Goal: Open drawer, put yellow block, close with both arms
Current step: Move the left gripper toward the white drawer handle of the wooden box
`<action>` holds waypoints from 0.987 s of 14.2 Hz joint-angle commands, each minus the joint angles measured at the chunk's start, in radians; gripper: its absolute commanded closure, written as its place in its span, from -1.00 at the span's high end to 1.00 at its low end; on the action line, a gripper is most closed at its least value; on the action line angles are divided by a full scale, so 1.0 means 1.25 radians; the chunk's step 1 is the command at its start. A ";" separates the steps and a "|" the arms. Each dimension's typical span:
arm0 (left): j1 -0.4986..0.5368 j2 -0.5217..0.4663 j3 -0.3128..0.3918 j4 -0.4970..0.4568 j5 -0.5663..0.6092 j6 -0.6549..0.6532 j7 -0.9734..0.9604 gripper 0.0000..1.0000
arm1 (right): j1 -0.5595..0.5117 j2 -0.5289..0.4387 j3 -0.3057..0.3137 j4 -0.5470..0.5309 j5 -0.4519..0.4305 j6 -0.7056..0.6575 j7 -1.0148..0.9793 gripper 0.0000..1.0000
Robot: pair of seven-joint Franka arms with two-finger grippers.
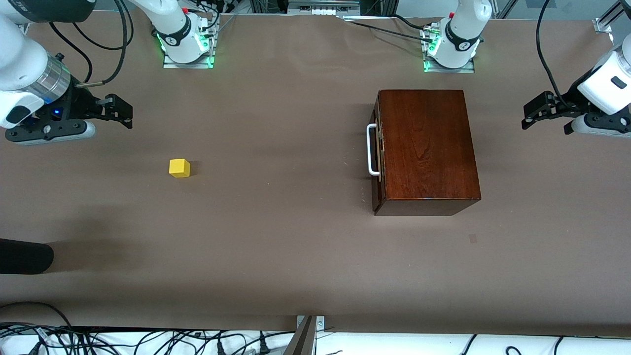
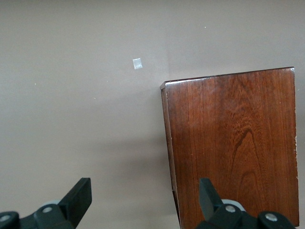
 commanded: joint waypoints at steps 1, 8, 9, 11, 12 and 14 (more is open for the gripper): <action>-0.002 0.000 0.000 0.007 -0.004 -0.009 -0.002 1.00 | -0.005 0.001 0.006 0.012 0.014 -0.001 0.009 1.00; -0.003 0.000 -0.014 0.007 -0.003 -0.026 -0.006 1.00 | -0.005 0.002 0.006 0.013 0.014 0.003 0.007 1.00; -0.003 0.004 -0.020 0.007 -0.003 -0.036 -0.007 1.00 | -0.005 0.002 0.006 0.013 0.014 0.003 0.007 1.00; -0.003 0.007 -0.032 0.007 -0.003 -0.064 -0.008 1.00 | -0.005 0.002 0.006 0.013 0.014 0.003 0.008 1.00; -0.003 0.007 -0.038 0.007 -0.003 -0.085 -0.010 1.00 | -0.004 0.002 0.006 0.013 0.014 0.003 0.007 1.00; -0.003 0.009 -0.069 0.006 -0.004 -0.139 -0.011 1.00 | -0.004 0.002 0.006 0.013 0.014 0.003 0.007 1.00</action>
